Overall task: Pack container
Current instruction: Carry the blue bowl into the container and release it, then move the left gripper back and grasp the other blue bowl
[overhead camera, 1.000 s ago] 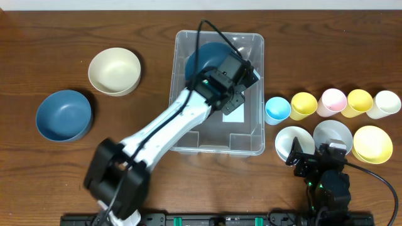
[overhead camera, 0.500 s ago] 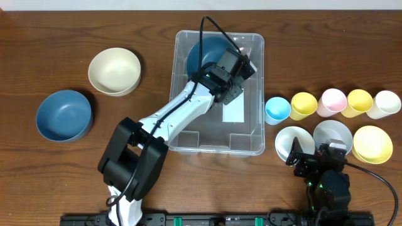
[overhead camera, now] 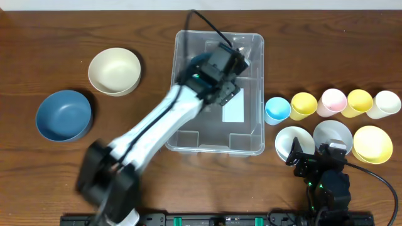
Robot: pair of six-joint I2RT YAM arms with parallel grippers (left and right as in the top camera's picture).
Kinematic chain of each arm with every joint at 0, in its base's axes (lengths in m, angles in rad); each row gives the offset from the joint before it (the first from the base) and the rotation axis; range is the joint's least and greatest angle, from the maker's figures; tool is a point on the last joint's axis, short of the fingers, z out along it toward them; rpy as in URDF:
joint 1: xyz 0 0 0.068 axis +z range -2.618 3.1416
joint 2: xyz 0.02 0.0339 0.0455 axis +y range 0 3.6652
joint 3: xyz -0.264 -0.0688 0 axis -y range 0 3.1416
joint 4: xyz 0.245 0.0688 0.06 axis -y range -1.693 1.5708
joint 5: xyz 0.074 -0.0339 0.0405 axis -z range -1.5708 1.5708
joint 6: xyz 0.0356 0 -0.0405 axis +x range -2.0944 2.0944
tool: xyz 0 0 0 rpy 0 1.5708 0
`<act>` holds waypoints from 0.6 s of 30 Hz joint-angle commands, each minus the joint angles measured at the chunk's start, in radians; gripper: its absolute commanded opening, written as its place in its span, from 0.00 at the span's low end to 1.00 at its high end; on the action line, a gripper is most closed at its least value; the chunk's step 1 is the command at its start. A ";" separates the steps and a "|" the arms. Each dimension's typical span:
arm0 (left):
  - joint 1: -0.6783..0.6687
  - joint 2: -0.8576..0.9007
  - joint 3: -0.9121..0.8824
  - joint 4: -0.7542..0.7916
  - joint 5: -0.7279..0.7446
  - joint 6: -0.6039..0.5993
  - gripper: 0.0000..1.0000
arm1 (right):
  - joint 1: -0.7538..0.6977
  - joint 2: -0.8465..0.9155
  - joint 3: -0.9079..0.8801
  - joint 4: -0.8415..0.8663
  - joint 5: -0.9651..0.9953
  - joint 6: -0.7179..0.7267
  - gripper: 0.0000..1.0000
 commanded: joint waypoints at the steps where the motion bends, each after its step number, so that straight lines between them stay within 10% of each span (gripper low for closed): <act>1: 0.038 -0.225 0.037 -0.082 -0.087 -0.157 0.89 | -0.008 -0.007 -0.002 0.003 0.004 -0.002 0.99; 10: 0.490 -0.528 0.037 -0.469 -0.190 -0.544 0.89 | -0.008 -0.007 -0.002 0.003 0.004 -0.003 0.99; 18: 0.865 -0.410 -0.049 -0.520 -0.108 -0.518 0.96 | -0.008 -0.007 -0.002 0.003 0.004 -0.002 0.99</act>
